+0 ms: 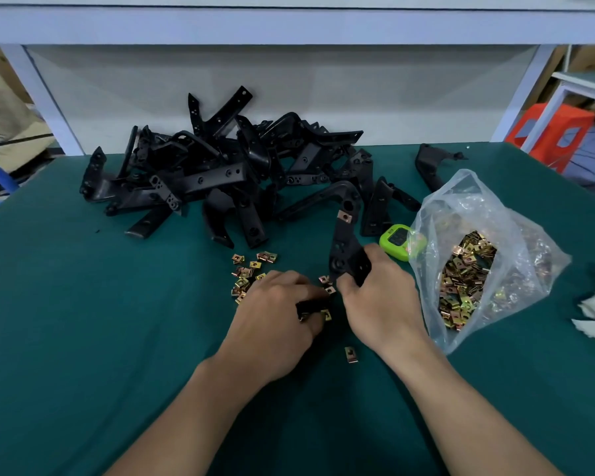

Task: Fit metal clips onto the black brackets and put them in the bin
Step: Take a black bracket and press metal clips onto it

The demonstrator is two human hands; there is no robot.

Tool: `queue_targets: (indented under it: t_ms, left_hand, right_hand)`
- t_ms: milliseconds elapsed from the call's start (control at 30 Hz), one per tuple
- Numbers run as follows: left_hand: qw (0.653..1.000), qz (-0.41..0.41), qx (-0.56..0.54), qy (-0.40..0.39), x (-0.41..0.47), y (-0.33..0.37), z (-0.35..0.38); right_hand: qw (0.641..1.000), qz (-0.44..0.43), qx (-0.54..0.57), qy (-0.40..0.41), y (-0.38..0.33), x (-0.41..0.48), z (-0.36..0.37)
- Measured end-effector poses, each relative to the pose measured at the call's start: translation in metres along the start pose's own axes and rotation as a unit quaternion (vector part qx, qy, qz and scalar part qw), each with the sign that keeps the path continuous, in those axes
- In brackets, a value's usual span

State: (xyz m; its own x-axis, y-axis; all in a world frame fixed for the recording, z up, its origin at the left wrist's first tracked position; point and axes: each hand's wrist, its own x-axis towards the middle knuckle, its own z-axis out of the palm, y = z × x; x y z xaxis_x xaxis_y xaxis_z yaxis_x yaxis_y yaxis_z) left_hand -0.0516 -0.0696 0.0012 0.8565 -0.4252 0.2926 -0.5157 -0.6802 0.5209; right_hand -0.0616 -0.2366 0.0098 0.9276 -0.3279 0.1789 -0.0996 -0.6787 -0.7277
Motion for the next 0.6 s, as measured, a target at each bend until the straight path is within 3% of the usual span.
queue_targets:
  t_ms: [233,600]
  left_hand:
    - [0.997,0.021,0.076,0.02,-0.0006,0.006,0.0026]
    - [0.999,-0.013,0.023,0.032,-0.001,0.0016,0.003]
  right_hand:
    - [0.999,-0.009,-0.027,-0.014,-0.0029,-0.0022,0.0013]
    - [1.0,-0.007,-0.026,-0.014,-0.0025,-0.002,0.0008]
